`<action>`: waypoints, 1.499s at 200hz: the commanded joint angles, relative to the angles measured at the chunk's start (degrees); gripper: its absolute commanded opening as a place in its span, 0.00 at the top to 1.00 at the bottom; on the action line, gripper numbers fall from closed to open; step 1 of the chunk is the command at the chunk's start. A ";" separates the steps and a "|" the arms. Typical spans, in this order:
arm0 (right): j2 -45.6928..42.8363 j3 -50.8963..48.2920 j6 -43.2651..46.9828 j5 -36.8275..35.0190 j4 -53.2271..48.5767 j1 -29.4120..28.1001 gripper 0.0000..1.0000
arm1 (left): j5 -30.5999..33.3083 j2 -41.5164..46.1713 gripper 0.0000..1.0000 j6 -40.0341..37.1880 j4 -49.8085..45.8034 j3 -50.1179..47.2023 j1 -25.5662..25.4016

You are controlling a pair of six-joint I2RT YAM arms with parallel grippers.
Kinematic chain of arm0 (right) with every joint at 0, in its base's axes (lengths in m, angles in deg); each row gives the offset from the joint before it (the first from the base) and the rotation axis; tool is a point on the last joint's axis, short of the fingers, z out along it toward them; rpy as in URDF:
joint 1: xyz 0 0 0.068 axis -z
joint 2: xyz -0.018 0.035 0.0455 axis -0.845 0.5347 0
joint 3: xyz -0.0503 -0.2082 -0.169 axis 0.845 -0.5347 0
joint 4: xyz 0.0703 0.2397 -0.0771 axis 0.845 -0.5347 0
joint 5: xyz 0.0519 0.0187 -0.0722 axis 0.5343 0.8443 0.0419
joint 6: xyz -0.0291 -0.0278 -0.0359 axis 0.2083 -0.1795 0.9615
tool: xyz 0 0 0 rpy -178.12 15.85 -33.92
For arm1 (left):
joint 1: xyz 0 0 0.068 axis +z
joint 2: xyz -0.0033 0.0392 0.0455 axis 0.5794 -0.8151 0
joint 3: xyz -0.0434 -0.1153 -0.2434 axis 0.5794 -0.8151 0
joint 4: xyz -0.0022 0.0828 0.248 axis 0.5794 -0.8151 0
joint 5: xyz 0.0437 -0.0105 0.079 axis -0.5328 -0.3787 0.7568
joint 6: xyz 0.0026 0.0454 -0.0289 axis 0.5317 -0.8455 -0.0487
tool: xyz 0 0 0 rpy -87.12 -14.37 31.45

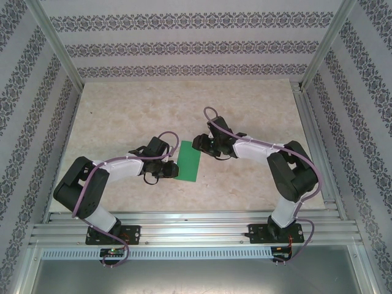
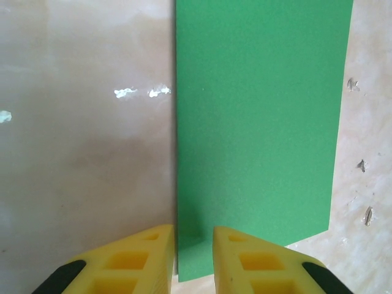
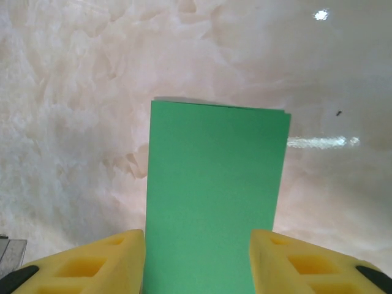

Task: Fold a paper plane with a square sheet of paper (fold left side to right side)
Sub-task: Fold the triangle a second time at the center of the table.

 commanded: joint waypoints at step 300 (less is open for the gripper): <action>-1.63 -2.99 -1.81 -3.98 -4.21 -6.59 0.52 | 2.61 9.97 0.59 0.53 -4.19 1.41 0.21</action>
